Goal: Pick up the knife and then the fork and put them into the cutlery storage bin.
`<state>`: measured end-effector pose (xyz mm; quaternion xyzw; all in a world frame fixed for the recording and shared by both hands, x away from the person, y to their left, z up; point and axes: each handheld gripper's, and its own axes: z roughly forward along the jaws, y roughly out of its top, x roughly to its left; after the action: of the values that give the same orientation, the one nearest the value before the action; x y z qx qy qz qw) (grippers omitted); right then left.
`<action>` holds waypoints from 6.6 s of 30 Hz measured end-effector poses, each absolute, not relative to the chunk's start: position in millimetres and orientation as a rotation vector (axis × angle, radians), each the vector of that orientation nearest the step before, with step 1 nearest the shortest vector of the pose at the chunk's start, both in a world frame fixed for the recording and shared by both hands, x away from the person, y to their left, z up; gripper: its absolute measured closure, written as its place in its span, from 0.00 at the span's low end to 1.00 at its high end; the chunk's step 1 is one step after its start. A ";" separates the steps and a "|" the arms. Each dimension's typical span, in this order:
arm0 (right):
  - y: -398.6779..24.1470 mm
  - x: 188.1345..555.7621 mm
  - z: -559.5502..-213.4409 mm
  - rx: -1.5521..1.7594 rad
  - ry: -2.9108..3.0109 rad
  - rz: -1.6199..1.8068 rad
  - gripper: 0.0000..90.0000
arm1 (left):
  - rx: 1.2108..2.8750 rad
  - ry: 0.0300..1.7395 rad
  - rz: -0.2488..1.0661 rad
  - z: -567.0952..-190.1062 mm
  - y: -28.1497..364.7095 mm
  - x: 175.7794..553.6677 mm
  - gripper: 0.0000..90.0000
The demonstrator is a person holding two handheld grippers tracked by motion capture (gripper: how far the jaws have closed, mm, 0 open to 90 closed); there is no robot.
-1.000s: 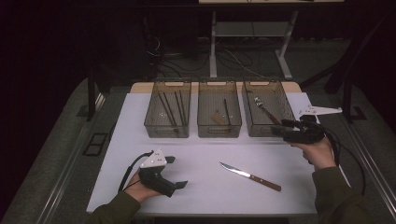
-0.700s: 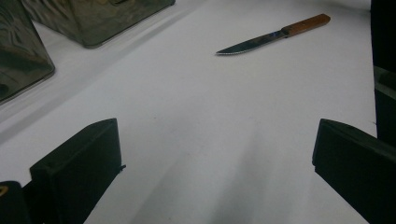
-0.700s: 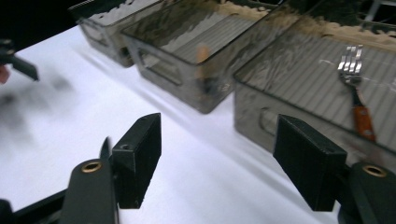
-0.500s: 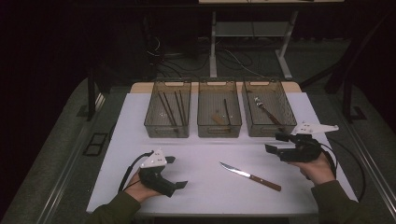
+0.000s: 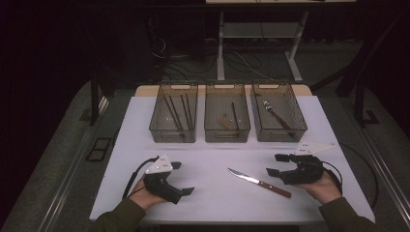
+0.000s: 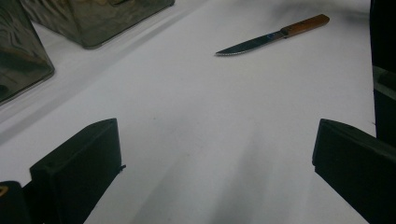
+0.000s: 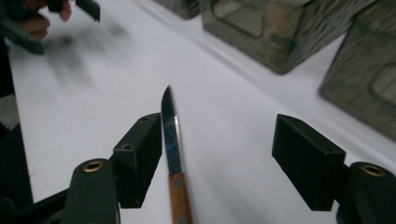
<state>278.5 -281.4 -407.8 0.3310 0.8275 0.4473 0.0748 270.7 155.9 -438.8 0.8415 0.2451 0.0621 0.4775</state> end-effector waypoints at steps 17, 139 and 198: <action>-254.2 276.4 -429.9 0.879 2.710 1.142 0.61 | 2.061 0.592 0.155 -438.6 155.7 270.6 0.00; -277.5 322.1 -370.8 1.081 2.393 1.311 0.85 | 2.063 0.587 0.175 -438.5 161.9 274.9 0.01; -321.4 435.2 -345.9 1.416 1.984 1.188 0.85 | 2.059 0.575 0.166 -437.0 160.0 271.5 0.01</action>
<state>435.2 -321.4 -345.9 0.5102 0.7149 0.4279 0.2134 271.5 160.0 -437.0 0.8433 0.2354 0.0682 0.4783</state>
